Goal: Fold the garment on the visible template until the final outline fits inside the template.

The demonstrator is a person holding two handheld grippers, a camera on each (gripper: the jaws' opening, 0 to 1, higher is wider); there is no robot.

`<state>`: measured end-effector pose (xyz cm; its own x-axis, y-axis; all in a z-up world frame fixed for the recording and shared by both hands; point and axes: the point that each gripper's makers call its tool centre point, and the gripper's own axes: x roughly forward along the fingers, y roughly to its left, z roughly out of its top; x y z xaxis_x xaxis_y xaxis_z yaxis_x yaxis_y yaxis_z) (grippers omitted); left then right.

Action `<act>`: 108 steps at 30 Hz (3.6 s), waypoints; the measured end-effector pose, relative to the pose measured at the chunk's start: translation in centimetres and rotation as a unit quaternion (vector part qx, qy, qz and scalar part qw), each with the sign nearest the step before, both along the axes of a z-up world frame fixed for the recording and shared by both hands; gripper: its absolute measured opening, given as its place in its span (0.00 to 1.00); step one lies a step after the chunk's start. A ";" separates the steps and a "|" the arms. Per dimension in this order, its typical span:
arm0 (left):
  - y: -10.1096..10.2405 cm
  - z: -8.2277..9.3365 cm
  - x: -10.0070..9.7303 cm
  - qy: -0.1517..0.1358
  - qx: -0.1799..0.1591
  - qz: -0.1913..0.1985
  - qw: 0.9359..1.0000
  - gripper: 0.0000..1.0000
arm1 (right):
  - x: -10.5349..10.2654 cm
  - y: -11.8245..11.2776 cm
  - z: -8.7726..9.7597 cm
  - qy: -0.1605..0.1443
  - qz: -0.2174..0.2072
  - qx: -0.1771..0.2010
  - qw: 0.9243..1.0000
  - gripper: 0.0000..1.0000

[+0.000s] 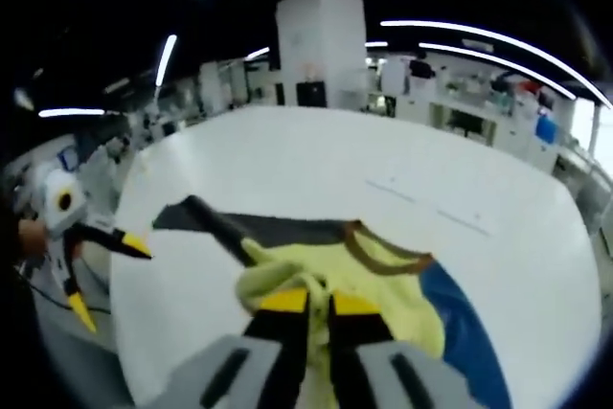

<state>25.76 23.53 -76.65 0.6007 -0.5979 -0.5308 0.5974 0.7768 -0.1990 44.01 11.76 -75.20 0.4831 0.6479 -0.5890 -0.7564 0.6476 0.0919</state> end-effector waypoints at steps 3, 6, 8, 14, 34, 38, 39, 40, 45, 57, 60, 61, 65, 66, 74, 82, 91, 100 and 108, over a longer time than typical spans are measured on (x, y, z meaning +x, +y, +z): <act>0.0 0.0 0.1 0.002 0.000 0.001 1.000 0.77 | 1.0 -0.2 -1.1 0.007 -0.005 -0.009 1.000 0.02; -0.1 -0.1 0.2 0.003 -0.003 0.004 1.000 0.77 | 1.6 -0.3 -1.8 0.011 -0.008 -0.016 1.000 0.02; -0.1 -0.2 0.3 0.005 -0.003 0.005 1.000 0.77 | 1.8 -0.4 -2.5 0.017 -0.013 -0.021 1.000 0.02; -0.3 -0.4 0.3 0.009 -0.007 0.007 1.000 0.76 | 2.6 -0.6 -4.2 0.028 -0.013 -0.039 0.999 0.02; 0.5 -1.3 1.0 0.025 -0.016 0.031 0.999 0.72 | 3.4 -1.4 -7.7 0.048 -0.026 -0.083 0.995 0.02; 0.8 -1.7 1.1 0.030 -0.015 0.037 0.999 0.70 | 2.8 -1.3 -7.4 0.054 -0.036 -0.073 0.995 0.04; 0.8 -1.7 1.2 0.030 -0.015 0.039 0.999 0.70 | 2.9 -1.3 -7.3 0.057 -0.038 -0.069 0.995 0.04; 0.9 -1.7 1.2 0.030 -0.016 0.041 0.999 0.69 | 3.2 -1.4 -7.4 0.061 -0.046 -0.064 0.995 0.05; 0.9 -1.7 1.7 0.026 -0.020 0.048 0.998 0.68 | 2.7 -1.6 -6.4 0.073 -0.066 -0.046 0.994 0.14; 1.4 -1.6 3.5 0.018 -0.024 0.060 0.998 0.63 | 1.5 -3.4 -3.0 0.061 -0.090 -0.001 0.994 0.48; 1.5 -1.5 4.2 0.015 -0.029 0.070 0.997 0.61 | 1.0 -4.1 -2.5 0.060 -0.092 0.004 0.994 0.51; 1.4 -1.4 4.4 0.014 -0.030 0.070 0.997 0.61 | 0.9 -4.3 -2.4 0.061 -0.092 0.005 0.994 0.53; 1.4 -1.5 5.4 0.010 -0.033 0.076 0.996 0.57 | -0.3 -5.3 -2.0 0.063 -0.090 0.011 0.994 0.56; 1.4 -1.6 5.8 0.009 -0.034 0.079 0.996 0.56 | -0.7 -5.6 -1.9 0.063 -0.091 0.011 0.994 0.57; 1.1 -2.0 7.5 0.012 -0.044 0.093 0.995 0.50 | -2.5 -8.2 -2.3 0.070 -0.102 0.005 0.992 0.50; 0.6 -3.4 9.1 0.032 -0.066 0.113 0.991 0.44 | -4.3 -9.8 -4.0 0.090 -0.119 -0.002 0.989 0.45; -0.6 -5.2 10.4 0.043 -0.055 0.112 0.991 0.39 | -5.0 -10.6 -6.0 0.102 -0.124 -0.010 0.987 0.34; -1.2 -6.3 12.5 0.038 -0.050 0.122 0.991 0.31 | -4.8 -10.2 -8.2 0.099 -0.113 -0.025 0.988 0.20; -1.5 -6.9 12.8 0.051 -0.055 0.124 0.989 0.17 | -5.1 -9.7 -9.0 0.082 -0.093 -0.053 0.991 0.14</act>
<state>38.60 22.06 -83.56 0.6827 -0.4967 -0.5360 0.3640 0.8672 -0.3399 38.94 2.03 -84.23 0.4799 0.4871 -0.7296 -0.6038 0.7868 0.1282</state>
